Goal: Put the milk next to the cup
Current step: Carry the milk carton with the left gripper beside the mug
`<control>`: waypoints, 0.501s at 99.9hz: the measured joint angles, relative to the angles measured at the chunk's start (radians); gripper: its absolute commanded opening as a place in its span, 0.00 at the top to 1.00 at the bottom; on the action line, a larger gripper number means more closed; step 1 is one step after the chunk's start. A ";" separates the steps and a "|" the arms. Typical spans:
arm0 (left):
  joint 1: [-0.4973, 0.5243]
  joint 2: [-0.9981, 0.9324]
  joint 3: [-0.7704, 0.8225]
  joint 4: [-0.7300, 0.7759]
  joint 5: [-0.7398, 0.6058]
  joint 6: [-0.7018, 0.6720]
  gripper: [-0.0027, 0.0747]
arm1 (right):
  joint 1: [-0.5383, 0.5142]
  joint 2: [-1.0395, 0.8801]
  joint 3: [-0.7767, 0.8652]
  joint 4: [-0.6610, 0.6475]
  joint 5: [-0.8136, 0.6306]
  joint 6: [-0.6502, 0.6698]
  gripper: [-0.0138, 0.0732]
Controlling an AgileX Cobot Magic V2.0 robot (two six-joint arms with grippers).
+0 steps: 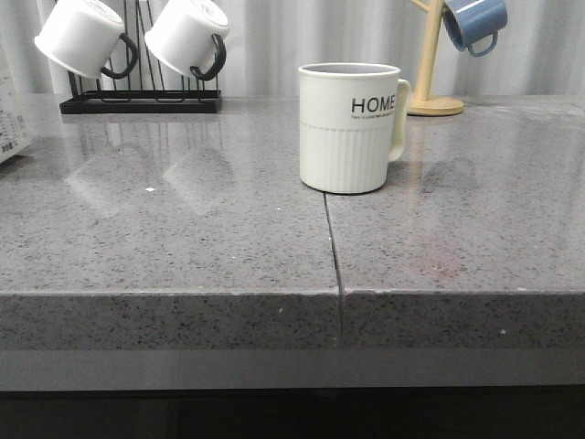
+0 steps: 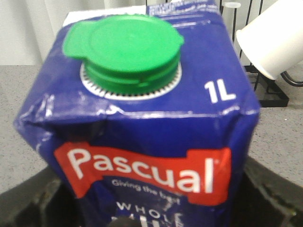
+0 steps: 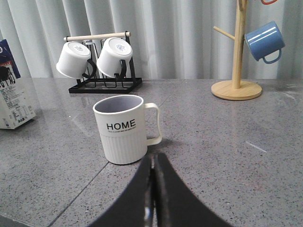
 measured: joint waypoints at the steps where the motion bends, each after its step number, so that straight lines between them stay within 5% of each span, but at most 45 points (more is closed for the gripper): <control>1: -0.004 -0.002 0.000 -0.001 0.004 0.000 0.68 | 0.000 0.000 0.000 0.000 0.000 0.000 0.92; 50: -0.294 -0.090 0.000 -0.002 0.028 0.000 0.68 | 0.000 0.000 0.000 0.000 0.000 0.000 0.92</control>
